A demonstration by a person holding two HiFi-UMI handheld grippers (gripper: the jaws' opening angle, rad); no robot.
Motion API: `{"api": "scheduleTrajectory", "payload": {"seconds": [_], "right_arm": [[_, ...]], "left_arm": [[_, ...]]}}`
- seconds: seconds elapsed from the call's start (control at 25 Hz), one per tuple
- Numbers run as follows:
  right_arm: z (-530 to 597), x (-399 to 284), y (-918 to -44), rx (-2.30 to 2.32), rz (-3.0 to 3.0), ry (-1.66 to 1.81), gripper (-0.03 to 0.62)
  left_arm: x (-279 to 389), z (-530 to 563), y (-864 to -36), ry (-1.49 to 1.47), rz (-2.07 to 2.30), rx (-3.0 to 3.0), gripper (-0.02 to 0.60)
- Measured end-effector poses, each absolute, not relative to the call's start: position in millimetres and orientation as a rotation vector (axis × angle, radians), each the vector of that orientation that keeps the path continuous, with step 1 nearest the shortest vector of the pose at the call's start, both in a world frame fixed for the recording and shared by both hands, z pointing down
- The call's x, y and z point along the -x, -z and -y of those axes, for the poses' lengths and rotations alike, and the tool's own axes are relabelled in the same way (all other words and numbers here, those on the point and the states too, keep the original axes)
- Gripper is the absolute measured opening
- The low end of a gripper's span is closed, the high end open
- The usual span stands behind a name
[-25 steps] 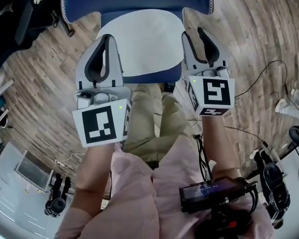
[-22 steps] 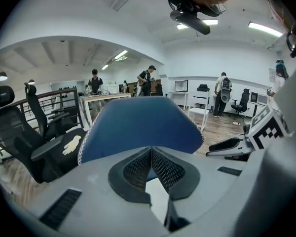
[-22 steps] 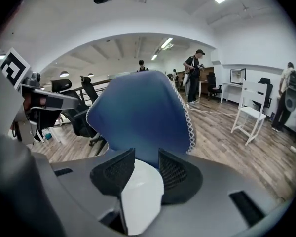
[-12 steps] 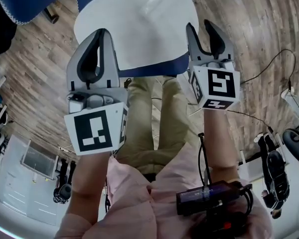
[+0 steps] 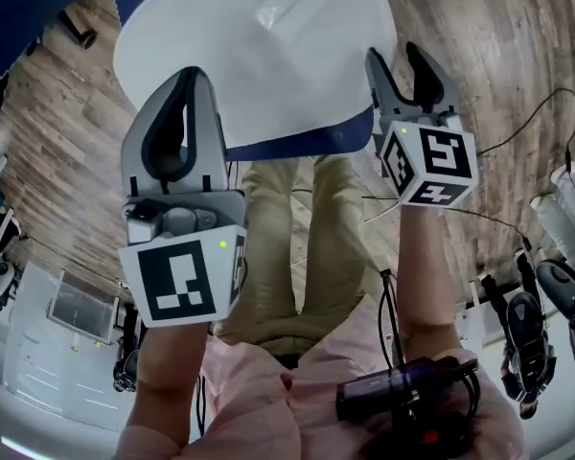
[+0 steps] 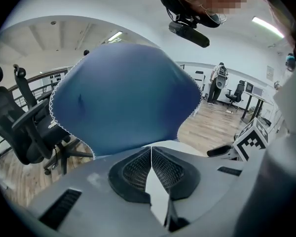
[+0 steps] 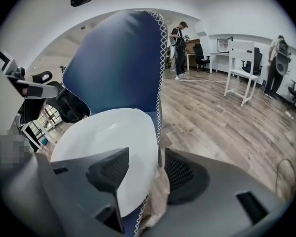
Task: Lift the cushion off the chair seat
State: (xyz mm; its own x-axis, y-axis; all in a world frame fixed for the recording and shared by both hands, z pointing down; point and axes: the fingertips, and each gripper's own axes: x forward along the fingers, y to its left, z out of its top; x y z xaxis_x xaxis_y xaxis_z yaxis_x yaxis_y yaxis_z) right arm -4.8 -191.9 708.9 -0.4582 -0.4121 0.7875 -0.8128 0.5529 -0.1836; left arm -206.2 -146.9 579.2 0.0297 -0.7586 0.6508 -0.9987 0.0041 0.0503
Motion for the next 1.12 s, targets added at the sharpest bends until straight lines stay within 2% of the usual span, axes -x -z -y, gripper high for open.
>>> {"api": "scheduleTrajectory", "payload": {"seconds": [0.24,0.6,0.88,1.12], "right_arm": [[189.3,2.0,-734.4,-0.987,2.072,-0.876,0.221],[185.8,8.2,-725.1,-0.927,2.069,-0.911,0.144],[188.7,16.2,-682.1,-0.898,2.127,-0.822,0.064],[186.3,35.2,-622.4,-0.86,2.227,-0.757,0.046]], "left_arm": [[208.6,149.5,-589.8,-0.649,1.777,-1.81,0.015],[204.4,149.4,-573.4,-0.628,1.8,-1.79,0.014],[198.4,154.4,-529.1,-0.577,1.885,-1.822,0.014],[191.9,151.8,-475.6,-0.512,1.975,-1.831,0.015]]}}
